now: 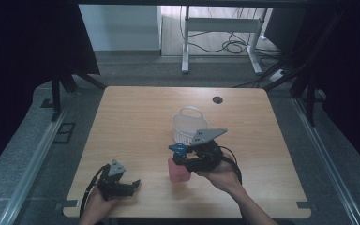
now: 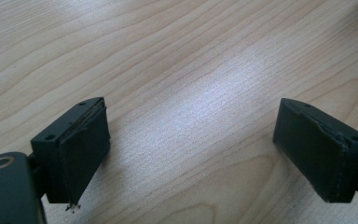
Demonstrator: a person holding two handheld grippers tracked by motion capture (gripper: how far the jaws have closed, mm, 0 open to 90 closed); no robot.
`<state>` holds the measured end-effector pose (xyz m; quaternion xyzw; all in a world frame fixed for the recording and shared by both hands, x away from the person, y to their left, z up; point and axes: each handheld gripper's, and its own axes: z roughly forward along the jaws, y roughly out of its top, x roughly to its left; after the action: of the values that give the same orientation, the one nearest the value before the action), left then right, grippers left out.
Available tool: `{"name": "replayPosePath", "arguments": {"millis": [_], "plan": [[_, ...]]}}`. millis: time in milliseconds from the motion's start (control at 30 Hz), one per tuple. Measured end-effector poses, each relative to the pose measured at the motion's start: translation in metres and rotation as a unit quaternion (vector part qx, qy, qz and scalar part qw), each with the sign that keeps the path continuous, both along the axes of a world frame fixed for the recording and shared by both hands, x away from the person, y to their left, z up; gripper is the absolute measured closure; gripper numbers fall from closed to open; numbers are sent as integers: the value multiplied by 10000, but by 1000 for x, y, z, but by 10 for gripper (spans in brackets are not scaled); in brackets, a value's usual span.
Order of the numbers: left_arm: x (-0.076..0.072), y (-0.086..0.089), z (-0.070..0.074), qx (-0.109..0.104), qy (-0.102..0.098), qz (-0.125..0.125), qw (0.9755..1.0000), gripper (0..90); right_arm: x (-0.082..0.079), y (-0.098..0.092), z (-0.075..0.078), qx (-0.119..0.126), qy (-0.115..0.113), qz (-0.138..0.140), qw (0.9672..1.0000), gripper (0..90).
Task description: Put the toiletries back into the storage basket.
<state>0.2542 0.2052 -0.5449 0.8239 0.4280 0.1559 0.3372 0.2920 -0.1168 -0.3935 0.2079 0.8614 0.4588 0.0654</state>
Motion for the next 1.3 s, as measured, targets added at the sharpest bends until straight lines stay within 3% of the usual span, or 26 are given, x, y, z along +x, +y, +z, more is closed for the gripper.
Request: {"name": "replayPosePath", "arguments": {"millis": [1300], "plan": [[0, 0, 0, 12, 7, 4, 10000, 105, 63, -21, 56, -41, -374, -805, 9960, 522]]}}
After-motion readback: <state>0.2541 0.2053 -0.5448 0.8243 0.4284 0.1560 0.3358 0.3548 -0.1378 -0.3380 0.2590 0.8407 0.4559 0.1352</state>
